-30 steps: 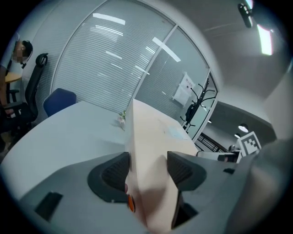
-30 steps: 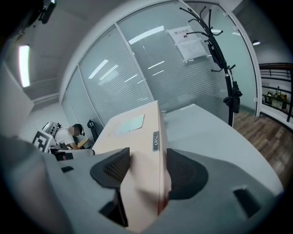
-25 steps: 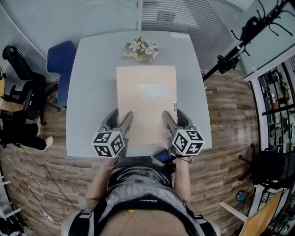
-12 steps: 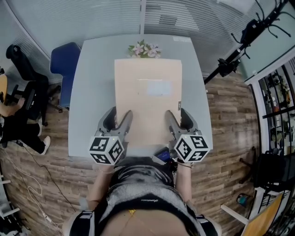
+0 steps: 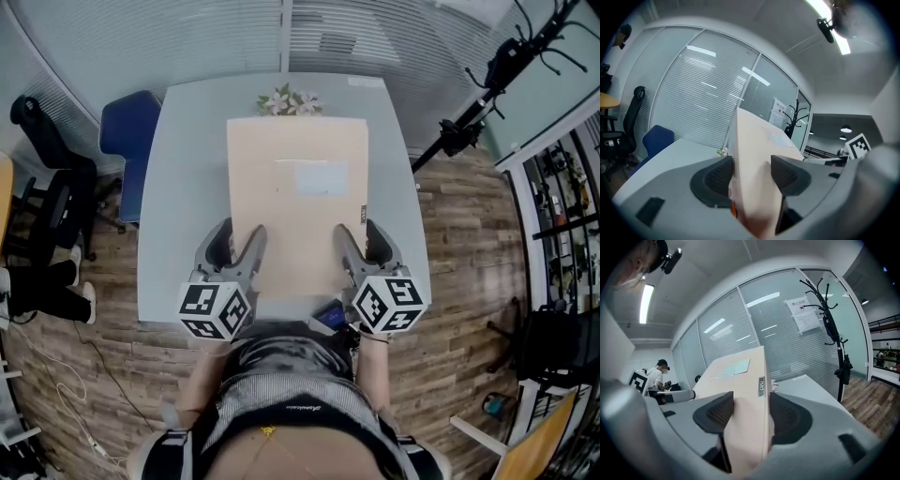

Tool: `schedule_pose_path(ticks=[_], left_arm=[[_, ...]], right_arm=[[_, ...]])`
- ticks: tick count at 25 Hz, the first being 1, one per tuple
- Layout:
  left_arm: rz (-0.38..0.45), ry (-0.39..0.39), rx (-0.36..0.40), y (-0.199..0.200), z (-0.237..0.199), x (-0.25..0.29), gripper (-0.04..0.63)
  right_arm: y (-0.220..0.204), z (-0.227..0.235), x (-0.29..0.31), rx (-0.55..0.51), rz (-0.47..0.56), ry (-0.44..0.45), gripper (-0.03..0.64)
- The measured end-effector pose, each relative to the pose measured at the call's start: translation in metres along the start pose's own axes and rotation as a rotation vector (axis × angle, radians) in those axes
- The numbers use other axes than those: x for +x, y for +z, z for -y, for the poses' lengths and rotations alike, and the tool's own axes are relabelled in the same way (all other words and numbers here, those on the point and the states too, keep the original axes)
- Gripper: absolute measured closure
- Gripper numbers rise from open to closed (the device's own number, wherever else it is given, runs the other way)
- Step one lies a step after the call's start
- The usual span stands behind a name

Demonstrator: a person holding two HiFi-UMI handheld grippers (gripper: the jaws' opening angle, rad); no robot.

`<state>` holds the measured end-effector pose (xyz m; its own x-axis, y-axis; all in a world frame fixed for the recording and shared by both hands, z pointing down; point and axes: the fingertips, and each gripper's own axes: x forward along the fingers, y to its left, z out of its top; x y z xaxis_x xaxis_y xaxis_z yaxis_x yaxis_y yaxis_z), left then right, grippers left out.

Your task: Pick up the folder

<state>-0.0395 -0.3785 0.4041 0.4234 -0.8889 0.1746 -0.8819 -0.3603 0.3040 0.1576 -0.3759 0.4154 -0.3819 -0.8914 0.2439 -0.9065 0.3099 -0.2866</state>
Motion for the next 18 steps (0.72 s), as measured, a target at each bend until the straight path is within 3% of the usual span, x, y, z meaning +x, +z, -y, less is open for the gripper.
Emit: schedule_pose_path(ticks=[18], left_arm=[[0.002, 0.01, -0.002, 0.0031, 0.0011, 0.0079, 0.344]], right_arm=[[0.0064, 0.0041, 0.0038, -0.023, 0.001, 0.003, 0.379]])
